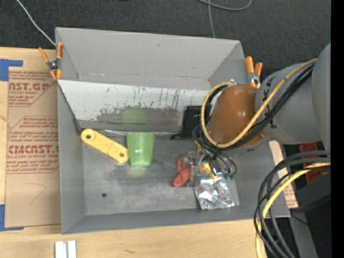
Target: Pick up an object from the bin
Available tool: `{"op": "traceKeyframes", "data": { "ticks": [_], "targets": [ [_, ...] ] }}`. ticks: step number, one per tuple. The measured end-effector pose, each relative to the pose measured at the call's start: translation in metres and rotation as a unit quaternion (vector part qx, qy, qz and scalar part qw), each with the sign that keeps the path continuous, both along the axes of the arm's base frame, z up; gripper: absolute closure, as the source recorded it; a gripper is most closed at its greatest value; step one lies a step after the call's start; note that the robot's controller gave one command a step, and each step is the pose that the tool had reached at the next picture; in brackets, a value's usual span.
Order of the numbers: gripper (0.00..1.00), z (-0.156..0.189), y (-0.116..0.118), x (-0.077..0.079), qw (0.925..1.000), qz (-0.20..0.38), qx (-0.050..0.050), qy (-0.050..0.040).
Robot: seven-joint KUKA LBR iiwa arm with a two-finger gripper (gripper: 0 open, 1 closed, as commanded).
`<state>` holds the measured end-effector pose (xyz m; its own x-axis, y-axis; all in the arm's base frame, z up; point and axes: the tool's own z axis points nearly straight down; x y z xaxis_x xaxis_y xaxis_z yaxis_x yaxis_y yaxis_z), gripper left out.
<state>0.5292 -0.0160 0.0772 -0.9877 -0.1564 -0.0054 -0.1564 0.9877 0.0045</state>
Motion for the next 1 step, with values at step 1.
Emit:
{"op": "traceKeyframes", "data": {
  "ticks": [1],
  "targets": [
    [1.0,0.1261,0.0112,-0.0472,0.9996,0.028,0.0,-0.0011]
  ]
}}
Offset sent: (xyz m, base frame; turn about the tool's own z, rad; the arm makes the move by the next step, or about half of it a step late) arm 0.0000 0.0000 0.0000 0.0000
